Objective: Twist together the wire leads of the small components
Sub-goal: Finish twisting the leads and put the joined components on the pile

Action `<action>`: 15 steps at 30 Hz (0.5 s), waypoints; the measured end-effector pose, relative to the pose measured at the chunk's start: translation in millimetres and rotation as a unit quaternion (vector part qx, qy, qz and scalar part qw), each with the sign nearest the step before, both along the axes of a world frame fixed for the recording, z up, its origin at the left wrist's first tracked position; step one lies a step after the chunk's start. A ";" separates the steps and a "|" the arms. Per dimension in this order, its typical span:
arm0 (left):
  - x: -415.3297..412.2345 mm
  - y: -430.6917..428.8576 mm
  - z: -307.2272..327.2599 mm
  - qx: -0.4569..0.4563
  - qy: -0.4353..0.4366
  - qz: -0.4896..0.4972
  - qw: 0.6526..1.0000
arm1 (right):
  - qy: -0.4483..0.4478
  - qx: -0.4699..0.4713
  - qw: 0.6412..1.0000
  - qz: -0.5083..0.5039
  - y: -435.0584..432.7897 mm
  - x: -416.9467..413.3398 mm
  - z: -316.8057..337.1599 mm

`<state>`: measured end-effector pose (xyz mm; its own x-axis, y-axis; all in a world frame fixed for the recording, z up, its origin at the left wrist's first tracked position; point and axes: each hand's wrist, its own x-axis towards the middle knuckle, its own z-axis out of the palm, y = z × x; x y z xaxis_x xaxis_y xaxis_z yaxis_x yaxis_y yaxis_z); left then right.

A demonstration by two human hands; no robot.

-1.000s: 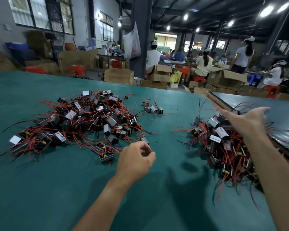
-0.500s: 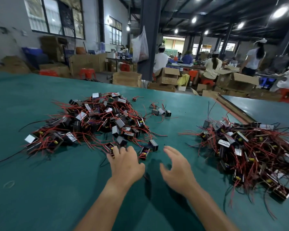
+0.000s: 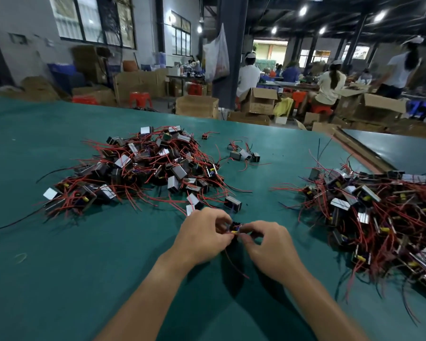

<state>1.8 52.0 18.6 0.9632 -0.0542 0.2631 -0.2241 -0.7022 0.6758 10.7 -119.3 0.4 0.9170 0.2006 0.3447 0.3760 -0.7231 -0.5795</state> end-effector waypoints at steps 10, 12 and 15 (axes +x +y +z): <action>-4.5 -6.9 3.6 -0.200 0.040 -0.113 0.972 | 0.045 0.052 0.997 0.037 -3.9 -4.5 5.1; -4.4 -4.6 5.5 -0.218 0.058 -0.121 0.967 | 0.049 0.069 0.996 0.040 -3.7 -3.0 5.2; -4.2 -4.7 5.5 -0.221 0.057 -0.112 0.967 | 0.046 0.103 0.993 0.045 -3.5 0.2 1.4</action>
